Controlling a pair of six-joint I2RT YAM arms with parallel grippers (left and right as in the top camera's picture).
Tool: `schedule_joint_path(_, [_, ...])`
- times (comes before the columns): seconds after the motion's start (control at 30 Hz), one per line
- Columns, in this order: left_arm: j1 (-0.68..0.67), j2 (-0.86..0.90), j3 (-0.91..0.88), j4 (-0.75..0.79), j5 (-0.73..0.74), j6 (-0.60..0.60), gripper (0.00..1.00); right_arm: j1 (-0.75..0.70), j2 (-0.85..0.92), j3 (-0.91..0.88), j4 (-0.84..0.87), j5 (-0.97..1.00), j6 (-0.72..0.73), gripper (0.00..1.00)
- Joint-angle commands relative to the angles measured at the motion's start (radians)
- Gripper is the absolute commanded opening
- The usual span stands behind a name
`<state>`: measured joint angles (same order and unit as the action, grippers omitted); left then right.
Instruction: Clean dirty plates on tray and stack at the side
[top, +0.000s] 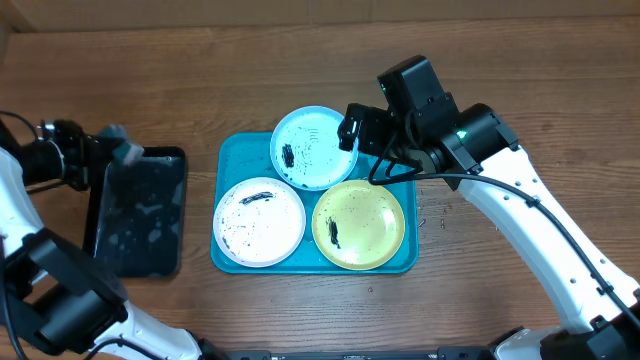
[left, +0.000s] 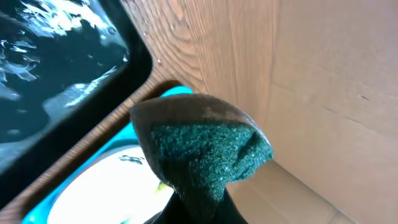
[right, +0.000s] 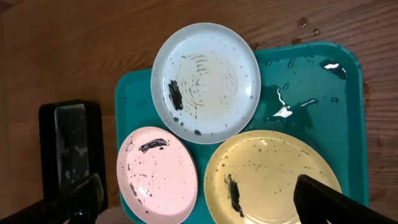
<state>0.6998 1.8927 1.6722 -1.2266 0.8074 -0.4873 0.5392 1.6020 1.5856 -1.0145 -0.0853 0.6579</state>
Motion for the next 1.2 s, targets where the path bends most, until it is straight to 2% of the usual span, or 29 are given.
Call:
schedule_joint_path(0.0, [-0.008,0.005,-0.088,0.027,-0.143,-0.011,0.04,0.004,-0.008,0.031,0.003,0.013,-0.003,1.0])
schedule_joint_path(0.13, [-0.008,0.031,-0.283,0.149,-0.127,0.005,0.04,0.004,-0.008,0.031,0.002,0.013,-0.003,1.0])
schedule_joint_path(0.27, [-0.006,0.036,-0.331,0.152,-0.134,0.057,0.04,0.004,-0.008,0.031,-0.01,0.013,-0.003,1.0])
schedule_joint_path(0.37, [-0.006,0.023,-0.245,0.07,-0.111,0.129,0.04,0.004,-0.008,0.031,-0.015,0.013,-0.003,1.0])
schedule_joint_path(0.43, [-0.006,0.011,-0.12,-0.033,-0.118,0.187,0.04,0.004,-0.008,0.031,-0.019,0.013,-0.003,1.0])
schedule_joint_path(0.57, [-0.019,-0.006,0.143,-0.186,-0.217,0.187,0.04,0.004,-0.008,0.031,-0.02,0.013,-0.003,1.0])
schedule_joint_path(0.67, [-0.034,-0.008,0.236,-0.205,-0.319,0.145,0.04,0.004,-0.008,0.031,-0.019,0.013,-0.003,1.0])
schedule_joint_path(0.73, [-0.054,-0.005,0.203,-0.189,-0.419,0.079,0.04,0.004,-0.008,0.031,-0.014,0.013,-0.003,1.0])
schedule_joint_path(0.8, [-0.074,0.001,0.121,-0.152,-0.444,0.052,0.04,0.004,-0.008,0.031,-0.008,0.013,-0.003,1.0])
schedule_joint_path(0.93, [-0.113,0.032,-0.153,0.035,-0.313,0.045,0.04,0.004,-0.008,0.031,-0.005,0.013,-0.003,1.0])
schedule_joint_path(1.0, [-0.117,0.047,-0.23,0.096,-0.298,0.045,0.04,0.004,-0.008,0.031,-0.013,0.013,-0.003,1.0])
schedule_joint_path(1.07, [-0.106,0.05,-0.233,0.084,-0.306,0.046,0.04,0.004,-0.008,0.031,-0.027,0.013,-0.003,1.0])
schedule_joint_path(1.17, [-0.076,0.033,-0.126,-0.025,-0.303,0.074,0.04,0.004,-0.008,0.031,-0.043,0.013,-0.004,1.0])
